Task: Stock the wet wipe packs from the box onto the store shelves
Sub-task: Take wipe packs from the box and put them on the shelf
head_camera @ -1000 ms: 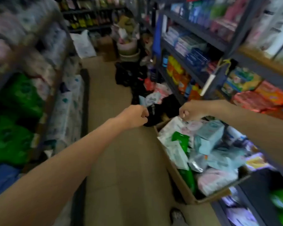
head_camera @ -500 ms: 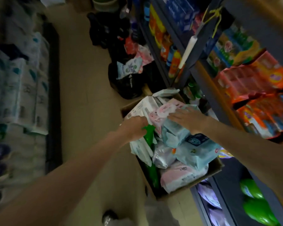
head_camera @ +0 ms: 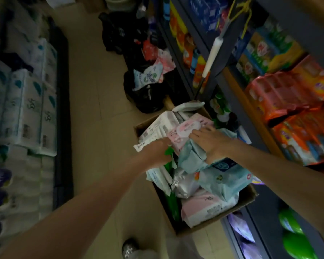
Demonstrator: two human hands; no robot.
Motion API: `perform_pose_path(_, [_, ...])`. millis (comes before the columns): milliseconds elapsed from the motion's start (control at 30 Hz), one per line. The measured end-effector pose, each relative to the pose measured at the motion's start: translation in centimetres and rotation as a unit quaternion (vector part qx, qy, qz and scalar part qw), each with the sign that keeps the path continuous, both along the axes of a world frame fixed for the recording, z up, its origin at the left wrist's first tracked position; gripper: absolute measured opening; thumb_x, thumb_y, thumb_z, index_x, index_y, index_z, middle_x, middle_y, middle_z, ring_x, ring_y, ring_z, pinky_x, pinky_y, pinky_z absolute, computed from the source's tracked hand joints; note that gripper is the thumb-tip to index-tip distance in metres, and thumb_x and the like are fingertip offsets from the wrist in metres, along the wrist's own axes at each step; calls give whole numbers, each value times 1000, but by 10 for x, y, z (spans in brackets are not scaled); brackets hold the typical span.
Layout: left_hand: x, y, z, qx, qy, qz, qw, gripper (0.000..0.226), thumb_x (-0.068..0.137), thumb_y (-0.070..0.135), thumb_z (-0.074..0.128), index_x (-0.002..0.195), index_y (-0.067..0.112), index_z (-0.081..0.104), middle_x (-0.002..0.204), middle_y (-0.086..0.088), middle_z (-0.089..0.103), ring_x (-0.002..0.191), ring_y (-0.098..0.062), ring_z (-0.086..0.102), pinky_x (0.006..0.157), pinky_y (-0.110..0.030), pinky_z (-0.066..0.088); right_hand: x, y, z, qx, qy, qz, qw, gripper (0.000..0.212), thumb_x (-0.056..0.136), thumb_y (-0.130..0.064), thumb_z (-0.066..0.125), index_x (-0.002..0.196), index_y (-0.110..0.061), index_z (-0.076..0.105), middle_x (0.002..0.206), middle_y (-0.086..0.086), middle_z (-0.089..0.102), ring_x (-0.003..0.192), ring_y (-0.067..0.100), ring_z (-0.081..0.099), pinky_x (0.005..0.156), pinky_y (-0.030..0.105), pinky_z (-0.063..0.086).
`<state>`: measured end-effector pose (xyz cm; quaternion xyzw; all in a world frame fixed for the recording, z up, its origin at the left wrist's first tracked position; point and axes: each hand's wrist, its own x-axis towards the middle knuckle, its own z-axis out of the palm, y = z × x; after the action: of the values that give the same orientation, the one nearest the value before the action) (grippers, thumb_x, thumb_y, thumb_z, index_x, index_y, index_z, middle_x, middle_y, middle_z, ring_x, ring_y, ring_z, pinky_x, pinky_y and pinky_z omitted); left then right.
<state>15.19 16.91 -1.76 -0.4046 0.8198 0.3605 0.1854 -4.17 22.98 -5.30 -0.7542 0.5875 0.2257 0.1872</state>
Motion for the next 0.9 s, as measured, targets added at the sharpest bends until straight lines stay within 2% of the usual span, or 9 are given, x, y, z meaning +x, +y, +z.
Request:
perform_pose_path(67, [2,-1,17,92,10,85,992,46,90,29,55,132,17,41,130,-4,52,115,-22,53,86,-26,41,4,-2,30,-16,-60,-49,997,78,61,-41,77,121,-17,33,111,-3,38,114,21,41,95,35,28])
perform_pose_path(167, [13,-10,63,281,59,254,924,57,84,62,48,128,27,42,134,3,46,120,-21,50,102,-37,41,27,-19,91,-77,-89,-50,992,73,60,-45,77,114,-16,36,104,-4,35,107,21,41,87,34,28])
perform_pose_path(233, [29,-25,102,299,86,281,908,68,78,69,46,132,28,41,142,-1,42,126,-24,45,103,-39,39,57,-37,136,-136,-56,7,989,77,63,-47,74,120,-15,34,111,-1,36,107,22,40,92,37,28])
perform_pose_path(333, [75,-46,166,262,108,263,922,95,63,71,62,142,27,33,149,-2,34,133,-25,38,102,-44,38,109,-60,202,-259,-13,96,961,79,65,-47,72,125,-13,33,118,2,38,110,23,40,98,39,26])
perform_pose_path(400, [120,-51,202,228,153,261,926,89,61,61,70,138,32,36,142,2,43,129,-21,43,102,-46,37,147,-71,240,-350,-11,143,926,82,59,-44,75,125,-11,39,117,4,43,107,25,45,99,38,26])
perform_pose_path(533, [220,-36,259,105,292,356,882,49,68,35,66,115,30,53,110,5,66,98,-11,62,84,-32,51,252,-89,305,-497,-42,217,839,76,44,-51,78,103,-7,58,96,8,58,82,30,57,86,41,33])
perform_pose_path(667, [336,-27,322,-124,351,414,831,93,41,47,70,125,15,47,118,-9,63,100,-20,62,81,-36,53,376,-96,357,-592,-114,204,771,87,39,-52,82,107,-7,52,100,8,60,82,33,59,79,42,47])
perform_pose_path(767, [423,-2,388,-364,301,388,792,104,42,58,67,132,14,38,122,-9,51,113,-24,52,95,-38,46,462,-85,404,-599,-236,205,737,89,59,-52,76,126,-4,43,123,14,49,106,37,51,93,47,39])
perform_pose_path(900, [521,61,472,-614,136,272,728,114,37,66,49,139,19,27,124,-15,37,119,-33,36,103,-47,36,551,-82,471,-547,-403,286,676,103,62,-55,76,141,-16,22,142,10,28,131,25,29,106,38,29])
